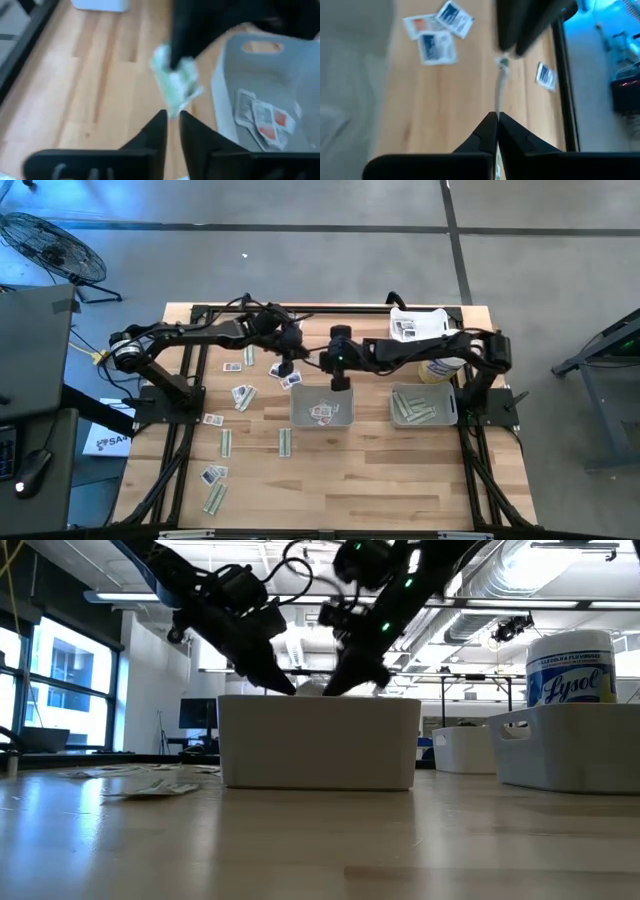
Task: Pick & Place First Aid Supplies
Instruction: Put the green pad into the right gray bin
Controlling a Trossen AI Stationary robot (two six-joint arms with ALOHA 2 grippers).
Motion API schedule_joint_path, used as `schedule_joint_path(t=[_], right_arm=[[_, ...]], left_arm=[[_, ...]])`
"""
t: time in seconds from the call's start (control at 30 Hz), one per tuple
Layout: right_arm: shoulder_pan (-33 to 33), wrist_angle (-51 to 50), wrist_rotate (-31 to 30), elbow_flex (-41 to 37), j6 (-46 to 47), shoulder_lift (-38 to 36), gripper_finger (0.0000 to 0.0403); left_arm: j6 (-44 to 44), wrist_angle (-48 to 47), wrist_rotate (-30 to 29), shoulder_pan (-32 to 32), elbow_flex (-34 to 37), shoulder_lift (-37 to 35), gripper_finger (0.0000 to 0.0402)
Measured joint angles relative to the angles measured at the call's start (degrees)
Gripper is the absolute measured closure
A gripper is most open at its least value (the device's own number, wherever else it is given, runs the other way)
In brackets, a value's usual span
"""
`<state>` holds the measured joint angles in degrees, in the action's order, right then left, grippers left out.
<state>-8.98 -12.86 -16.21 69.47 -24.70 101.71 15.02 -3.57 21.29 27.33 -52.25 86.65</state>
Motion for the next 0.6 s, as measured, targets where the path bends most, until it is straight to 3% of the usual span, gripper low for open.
schedule_joint_path(t=[0.13, 0.3, 0.6], right_arm=[[1.7, -13.26, 1.21, 0.0, 5.04, -5.5, 0.04], [4.26, -34.91, 3.83, 0.0, 18.09, -13.58, 0.0401], [10.91, -62.45, 5.76, 0.0, 50.84, -25.45, 0.0401]], left_arm=[[0.46, -2.8, -3.25, 0.02, -2.69, -0.02, 0.0284], [2.99, -10.52, -4.26, 0.02, -5.71, -0.07, 0.0226], [2.48, -9.5, -6.58, 0.02, -3.81, -0.07, 0.0213]])
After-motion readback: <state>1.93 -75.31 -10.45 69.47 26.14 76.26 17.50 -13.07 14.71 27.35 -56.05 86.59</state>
